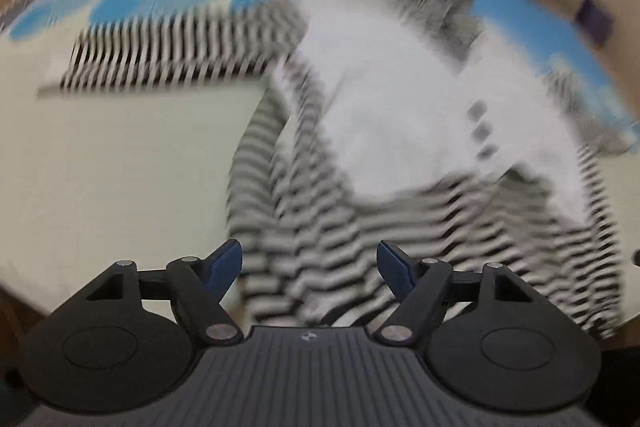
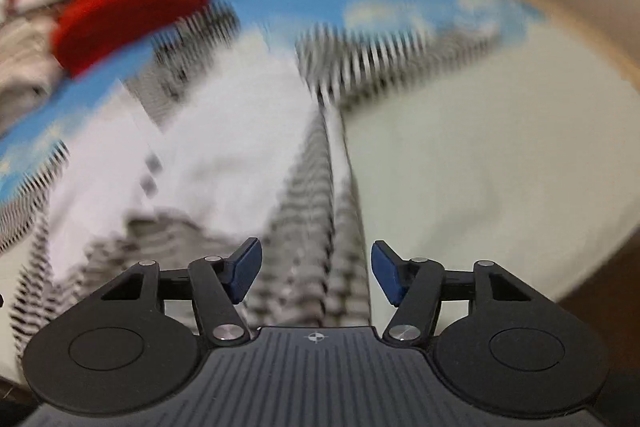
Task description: Fold small clothes
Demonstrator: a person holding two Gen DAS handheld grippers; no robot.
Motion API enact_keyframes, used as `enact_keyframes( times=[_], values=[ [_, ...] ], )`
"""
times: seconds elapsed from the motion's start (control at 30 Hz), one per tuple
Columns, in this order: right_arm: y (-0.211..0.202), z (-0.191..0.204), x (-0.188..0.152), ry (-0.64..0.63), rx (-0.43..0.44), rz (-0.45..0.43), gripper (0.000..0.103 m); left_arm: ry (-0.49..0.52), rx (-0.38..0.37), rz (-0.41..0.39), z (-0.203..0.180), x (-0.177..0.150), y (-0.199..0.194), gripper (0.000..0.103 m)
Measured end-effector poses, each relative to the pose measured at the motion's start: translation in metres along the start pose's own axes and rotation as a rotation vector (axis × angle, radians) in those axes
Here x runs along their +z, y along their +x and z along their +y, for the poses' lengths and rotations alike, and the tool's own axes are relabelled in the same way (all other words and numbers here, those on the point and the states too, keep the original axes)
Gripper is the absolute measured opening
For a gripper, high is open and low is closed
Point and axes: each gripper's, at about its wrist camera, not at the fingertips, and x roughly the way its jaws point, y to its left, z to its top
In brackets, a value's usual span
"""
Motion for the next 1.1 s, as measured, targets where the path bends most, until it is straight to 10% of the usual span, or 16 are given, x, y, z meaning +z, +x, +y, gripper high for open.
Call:
enact_keyframes(
  times=[0.23, 0.37, 0.53, 0.83, 1.1],
  values=[
    [0.033, -0.006, -0.02, 0.049, -0.055, 0.169, 0.049, 0.041, 0.087, 0.038, -0.007, -0.005, 0.011, 0.079],
    [0.039, -0.004, -0.027, 0.019, -0.048, 0.204, 0.024, 0.042, 0.047, 0.045, -0.019, -0.012, 0.02, 0.076],
    [0.032, -0.012, -0.026, 0.026, -0.065, 0.176, 0.003, 0.037, -0.018, 0.046, -0.025, -0.017, 0.024, 0.01],
    [0.028, -0.017, -0.031, -0.004, -0.174, 0.174, 0.002, 0.027, -0.079, 0.093, -0.02, -0.03, 0.018, 0.009],
    [0.013, -0.006, -0.019, -0.02, -0.187, 0.046, 0.009, 0.102, -0.044, -0.117, -0.032, -0.024, -0.016, 0.028]
  ],
)
